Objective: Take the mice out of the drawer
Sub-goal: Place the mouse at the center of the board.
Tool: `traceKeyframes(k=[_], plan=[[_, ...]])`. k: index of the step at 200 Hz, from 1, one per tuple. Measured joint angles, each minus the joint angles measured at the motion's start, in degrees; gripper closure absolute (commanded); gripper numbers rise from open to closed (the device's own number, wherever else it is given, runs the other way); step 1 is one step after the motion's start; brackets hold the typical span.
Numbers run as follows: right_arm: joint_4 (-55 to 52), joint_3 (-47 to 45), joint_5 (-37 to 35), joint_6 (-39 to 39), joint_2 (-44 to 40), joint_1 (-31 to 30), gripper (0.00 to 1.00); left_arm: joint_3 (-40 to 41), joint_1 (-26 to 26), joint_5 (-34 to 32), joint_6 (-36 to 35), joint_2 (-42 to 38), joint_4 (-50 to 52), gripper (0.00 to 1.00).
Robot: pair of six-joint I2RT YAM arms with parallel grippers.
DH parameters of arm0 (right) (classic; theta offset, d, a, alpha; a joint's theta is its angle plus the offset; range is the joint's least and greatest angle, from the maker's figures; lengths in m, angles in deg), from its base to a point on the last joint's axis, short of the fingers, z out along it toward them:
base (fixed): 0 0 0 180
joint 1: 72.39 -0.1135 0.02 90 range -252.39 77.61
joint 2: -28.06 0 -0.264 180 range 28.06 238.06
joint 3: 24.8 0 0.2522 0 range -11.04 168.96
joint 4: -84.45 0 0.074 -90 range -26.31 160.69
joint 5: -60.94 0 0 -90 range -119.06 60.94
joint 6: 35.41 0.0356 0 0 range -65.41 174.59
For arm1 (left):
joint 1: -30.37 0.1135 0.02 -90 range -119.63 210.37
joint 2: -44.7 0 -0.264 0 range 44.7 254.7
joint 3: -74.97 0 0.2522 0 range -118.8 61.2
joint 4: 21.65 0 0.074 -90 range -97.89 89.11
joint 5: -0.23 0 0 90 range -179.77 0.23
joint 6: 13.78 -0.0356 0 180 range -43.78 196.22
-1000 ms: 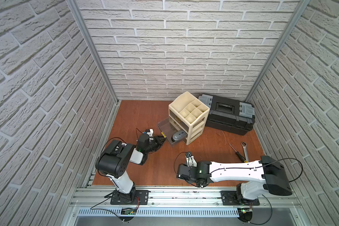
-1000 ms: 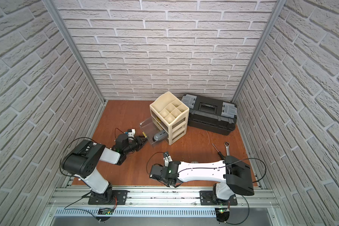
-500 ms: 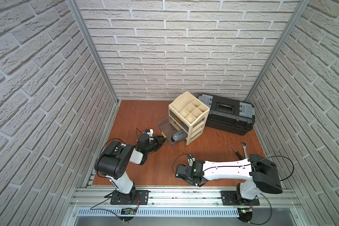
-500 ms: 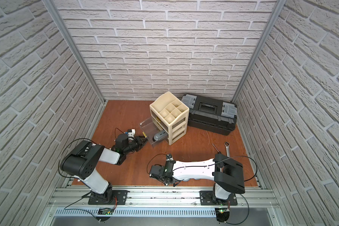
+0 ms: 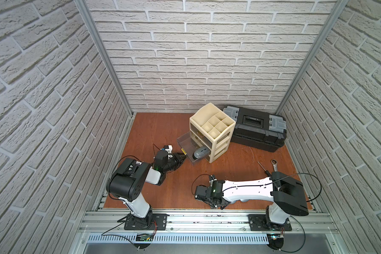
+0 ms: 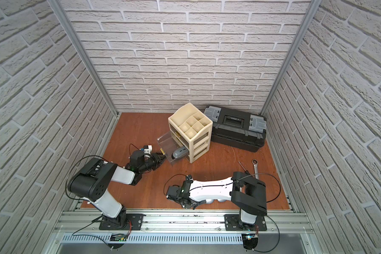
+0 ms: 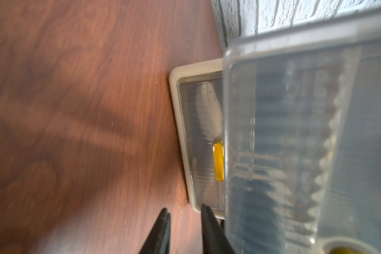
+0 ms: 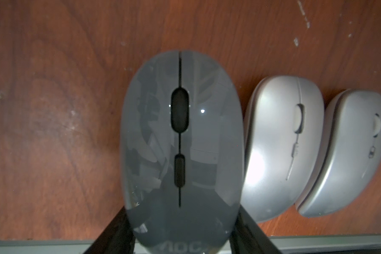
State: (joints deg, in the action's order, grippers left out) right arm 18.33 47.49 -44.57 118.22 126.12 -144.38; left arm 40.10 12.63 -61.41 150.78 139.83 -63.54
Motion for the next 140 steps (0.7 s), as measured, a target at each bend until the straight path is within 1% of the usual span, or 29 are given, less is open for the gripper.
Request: traceKeyframes(k=[8, 13, 35, 40, 54, 72, 78, 89, 115, 140], plan=[[-0.24, 0.28, -0.04, -0.22, -0.02, -0.02, 0.35, 0.0, 0.0, 0.0, 0.0, 0.0, 0.0, 0.72], [-0.46, 0.55, -0.04, -0.44, -0.02, -0.02, 0.31, 0.0, 0.0, 0.0, 0.0, 0.0, 0.0, 0.72], [-2.14, 2.49, -0.28, -1.73, -0.35, -0.02, 0.27, 0.0, 0.02, 0.02, 0.0, 0.0, 0.0, 0.72], [-2.82, 3.37, -0.48, -2.05, -0.44, -0.02, 0.25, 0.0, 0.04, 0.02, 0.0, 0.0, 0.0, 0.72], [-4.28, 5.46, -1.18, -2.91, -0.74, -0.02, 0.23, 0.0, 0.04, 0.02, 0.0, 0.0, 0.02, 0.72], [-5.55, 7.56, -1.88, -4.24, -1.79, -0.02, 0.23, 0.0, 0.04, 0.02, 0.0, 0.0, 0.02, 0.72], [-5.6, 7.87, -2.05, -4.7, -2.21, -0.02, 0.25, 0.0, 0.04, 0.02, 0.0, 0.0, 0.02, 0.72], [-4.92, 8.0, -1.99, -6.19, -3.26, -0.02, 0.32, 0.0, 0.04, 0.02, 0.0, -0.04, 0.11, 0.72], [0.68, 7.1, 1.05, -10.4, -5.35, 0.39, 0.55, 0.0, 0.09, 0.02, -0.02, -0.44, 0.63, 0.72], [6.54, 6.78, 4.98, -12.37, -5.7, 1.42, 0.75, 0.02, 0.37, 0.0, -0.31, -2.1, 2.43, 0.72]])
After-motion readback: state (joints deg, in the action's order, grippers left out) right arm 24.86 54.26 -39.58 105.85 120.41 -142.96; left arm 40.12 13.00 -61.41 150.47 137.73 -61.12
